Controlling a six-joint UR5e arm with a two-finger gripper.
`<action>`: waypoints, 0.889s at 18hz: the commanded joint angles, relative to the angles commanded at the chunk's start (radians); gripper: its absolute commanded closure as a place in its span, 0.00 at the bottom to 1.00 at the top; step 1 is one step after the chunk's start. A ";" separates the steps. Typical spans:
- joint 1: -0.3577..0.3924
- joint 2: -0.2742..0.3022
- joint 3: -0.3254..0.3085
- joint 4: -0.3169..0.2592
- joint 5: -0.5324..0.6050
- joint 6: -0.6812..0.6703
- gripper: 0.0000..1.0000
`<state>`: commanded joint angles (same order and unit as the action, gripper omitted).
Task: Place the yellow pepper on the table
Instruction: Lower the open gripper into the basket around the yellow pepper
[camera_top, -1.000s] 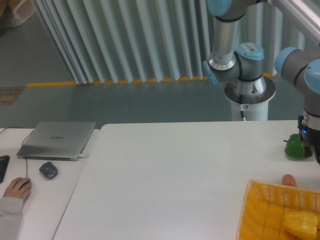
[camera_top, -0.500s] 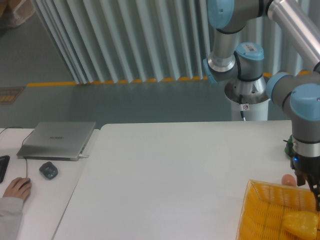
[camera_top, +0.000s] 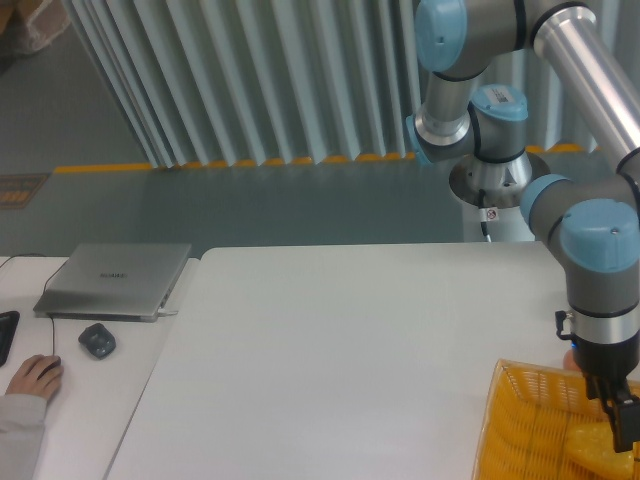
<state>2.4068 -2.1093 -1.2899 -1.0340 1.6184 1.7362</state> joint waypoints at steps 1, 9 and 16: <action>0.017 0.005 -0.002 0.002 -0.005 0.040 0.00; 0.025 -0.003 -0.034 0.052 0.057 0.138 0.00; 0.012 -0.047 -0.011 0.058 0.110 0.120 0.00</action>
<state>2.4191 -2.1567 -1.3009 -0.9756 1.7288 1.8562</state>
